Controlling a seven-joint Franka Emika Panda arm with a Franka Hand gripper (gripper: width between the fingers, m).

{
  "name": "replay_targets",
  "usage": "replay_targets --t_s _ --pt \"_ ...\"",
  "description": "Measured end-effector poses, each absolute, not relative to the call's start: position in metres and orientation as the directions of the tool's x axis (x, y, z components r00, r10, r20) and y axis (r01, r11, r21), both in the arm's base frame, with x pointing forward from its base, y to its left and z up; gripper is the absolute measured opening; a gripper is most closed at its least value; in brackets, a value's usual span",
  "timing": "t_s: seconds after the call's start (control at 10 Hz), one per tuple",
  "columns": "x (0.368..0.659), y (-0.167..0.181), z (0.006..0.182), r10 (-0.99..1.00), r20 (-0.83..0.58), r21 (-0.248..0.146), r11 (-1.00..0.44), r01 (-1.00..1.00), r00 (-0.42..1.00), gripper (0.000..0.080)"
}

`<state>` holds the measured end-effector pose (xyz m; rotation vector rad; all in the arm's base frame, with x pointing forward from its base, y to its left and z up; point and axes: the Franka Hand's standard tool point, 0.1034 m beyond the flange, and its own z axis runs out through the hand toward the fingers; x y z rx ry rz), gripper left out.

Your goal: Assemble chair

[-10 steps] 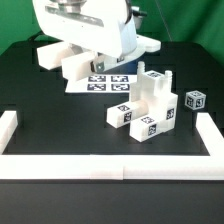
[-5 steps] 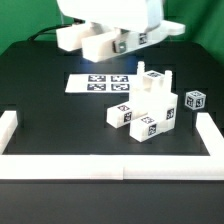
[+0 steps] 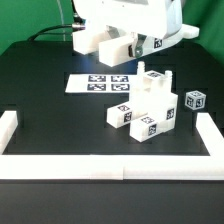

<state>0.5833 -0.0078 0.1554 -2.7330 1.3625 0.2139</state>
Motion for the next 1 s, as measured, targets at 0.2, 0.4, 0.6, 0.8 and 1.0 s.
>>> replay_targets --t_s 0.2,0.4,0.6,0.8,1.0 --pt "0.571 0.019 0.150 -0.823 -0.153 0.003 -0.554 -0.833 0.547 0.0288" --pt "0.571 0.035 0.145 -0.820 -0.140 -0.003 -0.560 -0.828 0.555 0.0288" --pt "0.571 0.034 0.144 -0.818 -0.141 -0.003 -0.563 -0.827 0.557 0.0288" --pt "0.571 0.037 0.142 -0.825 -0.134 -0.005 -0.554 -0.833 0.549 0.0288" --pt "0.570 0.045 0.138 -0.821 -0.130 -0.006 -0.561 -0.828 0.556 0.0288"
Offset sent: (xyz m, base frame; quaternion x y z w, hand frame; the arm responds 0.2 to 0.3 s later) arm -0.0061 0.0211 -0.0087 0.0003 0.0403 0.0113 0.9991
